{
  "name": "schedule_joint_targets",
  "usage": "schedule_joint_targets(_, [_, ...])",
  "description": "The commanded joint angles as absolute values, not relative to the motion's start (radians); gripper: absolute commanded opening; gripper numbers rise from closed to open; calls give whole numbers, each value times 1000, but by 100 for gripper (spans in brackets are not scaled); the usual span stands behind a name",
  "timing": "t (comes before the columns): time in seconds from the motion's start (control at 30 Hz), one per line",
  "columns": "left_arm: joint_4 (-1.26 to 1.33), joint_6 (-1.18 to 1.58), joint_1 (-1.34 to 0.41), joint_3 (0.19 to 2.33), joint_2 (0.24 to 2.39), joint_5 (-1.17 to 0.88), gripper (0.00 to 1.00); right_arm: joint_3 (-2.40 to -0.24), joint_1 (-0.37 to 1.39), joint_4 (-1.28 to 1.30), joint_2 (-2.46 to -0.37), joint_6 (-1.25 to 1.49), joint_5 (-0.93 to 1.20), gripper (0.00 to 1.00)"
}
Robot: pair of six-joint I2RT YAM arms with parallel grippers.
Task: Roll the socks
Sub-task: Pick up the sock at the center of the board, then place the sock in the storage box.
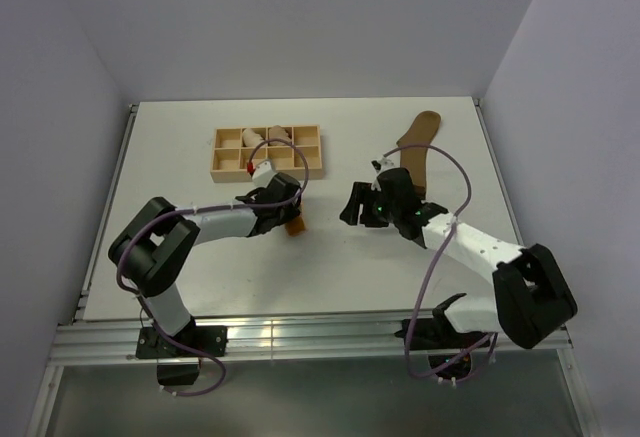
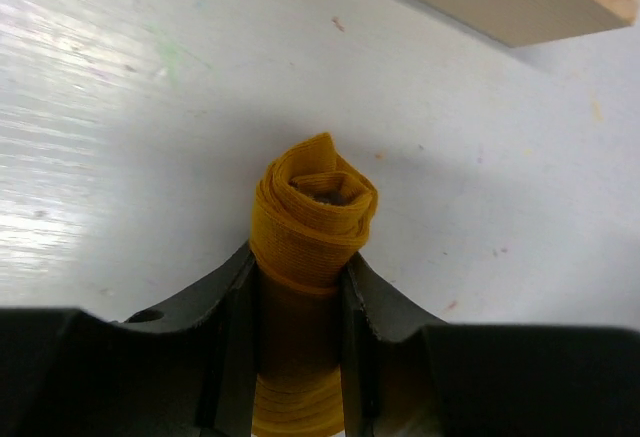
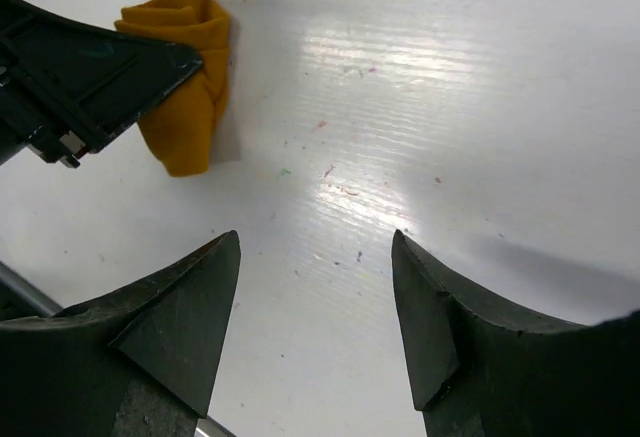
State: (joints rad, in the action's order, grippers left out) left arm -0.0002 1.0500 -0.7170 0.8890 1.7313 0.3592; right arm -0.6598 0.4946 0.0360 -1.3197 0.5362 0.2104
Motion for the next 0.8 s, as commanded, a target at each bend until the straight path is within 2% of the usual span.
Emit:
schedule_joint_targets(0.0, [-233,974,-716,920,1721,477,0,-647,488,152,-1223,465,94,70])
schedule_joint_targets(0.2, [-297,925,-716,945,1602,544,0,-649,488,170,-1129,446,84,69])
schedule_joint_targets(0.4, [-397,858,-684,1063,1499,626,0,-653,486,169,-1080,420,103,69])
schedule_joint_targets(0.6, [-428,838,-545,1170,1488,684,0,-644,486,144,-1043,399,140,69])
schedule_joint_targets(0.77, [-399,856,-410,1276,1578,764,0,-634,486,112,-1026,383,182,69])
